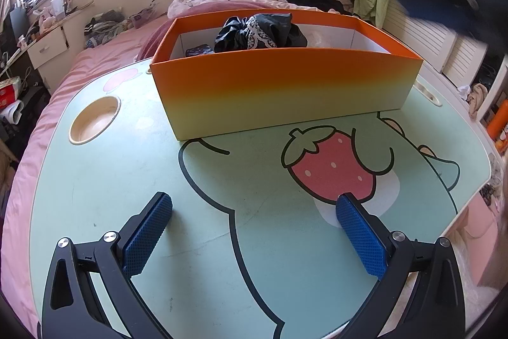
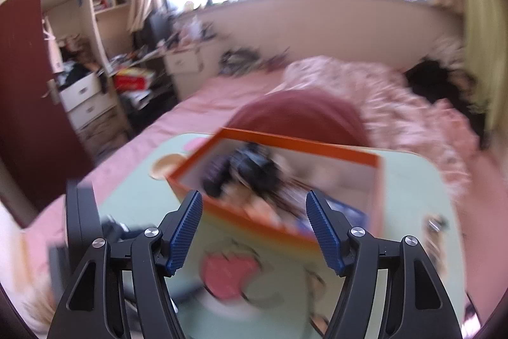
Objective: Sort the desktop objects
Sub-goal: 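Grasp the black lace-trimmed bag in the box with the right gripper, set it on the table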
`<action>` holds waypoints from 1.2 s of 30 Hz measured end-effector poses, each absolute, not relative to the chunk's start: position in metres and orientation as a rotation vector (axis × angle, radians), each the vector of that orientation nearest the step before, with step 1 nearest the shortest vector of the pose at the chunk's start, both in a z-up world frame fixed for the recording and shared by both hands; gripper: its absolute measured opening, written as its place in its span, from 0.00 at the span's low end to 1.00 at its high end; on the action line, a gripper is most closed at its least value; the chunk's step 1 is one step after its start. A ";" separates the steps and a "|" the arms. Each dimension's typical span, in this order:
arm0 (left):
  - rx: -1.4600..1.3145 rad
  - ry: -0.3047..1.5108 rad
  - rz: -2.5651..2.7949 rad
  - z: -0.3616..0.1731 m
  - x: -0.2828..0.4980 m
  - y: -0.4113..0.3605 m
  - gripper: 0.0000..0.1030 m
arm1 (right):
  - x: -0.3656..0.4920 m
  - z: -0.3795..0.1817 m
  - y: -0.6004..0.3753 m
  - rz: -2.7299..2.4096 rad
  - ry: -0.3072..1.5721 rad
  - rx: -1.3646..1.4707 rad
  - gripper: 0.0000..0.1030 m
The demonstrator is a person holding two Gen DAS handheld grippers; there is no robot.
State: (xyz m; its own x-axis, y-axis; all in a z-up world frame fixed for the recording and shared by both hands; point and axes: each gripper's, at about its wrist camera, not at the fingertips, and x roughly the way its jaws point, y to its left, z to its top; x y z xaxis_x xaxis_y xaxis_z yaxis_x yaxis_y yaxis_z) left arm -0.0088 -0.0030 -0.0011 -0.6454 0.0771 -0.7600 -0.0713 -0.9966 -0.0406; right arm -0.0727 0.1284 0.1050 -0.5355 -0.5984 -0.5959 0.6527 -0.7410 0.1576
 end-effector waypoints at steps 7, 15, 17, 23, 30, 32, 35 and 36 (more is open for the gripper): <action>-1.254 -0.122 2.813 0.002 -0.001 -0.023 1.00 | -0.142 0.067 0.043 -2.247 0.240 1.136 0.62; -0.977 -0.609 2.879 0.034 0.031 -0.089 1.00 | -0.117 0.086 0.096 -2.351 0.079 0.915 0.34; -0.884 -0.537 2.950 0.047 0.041 -0.089 1.00 | -0.092 0.104 0.128 -2.371 -0.009 0.786 0.34; -0.724 -0.275 3.064 0.069 0.040 -0.078 1.00 | -0.021 0.092 0.188 -2.277 -0.092 0.717 0.35; -0.856 -0.294 2.860 0.089 -0.001 -0.057 0.99 | -0.036 0.022 0.183 -2.251 -0.088 0.903 0.61; -0.880 -0.224 2.823 0.096 -0.018 -0.039 0.88 | -0.037 0.019 0.189 -2.242 -0.146 0.893 0.69; -0.989 -0.237 2.722 0.107 -0.059 -0.025 0.75 | -0.027 0.025 0.210 -2.297 -0.203 0.789 0.88; -1.032 -0.245 2.692 0.108 -0.075 -0.019 0.75 | -0.022 0.027 0.216 -2.320 -0.226 0.754 0.93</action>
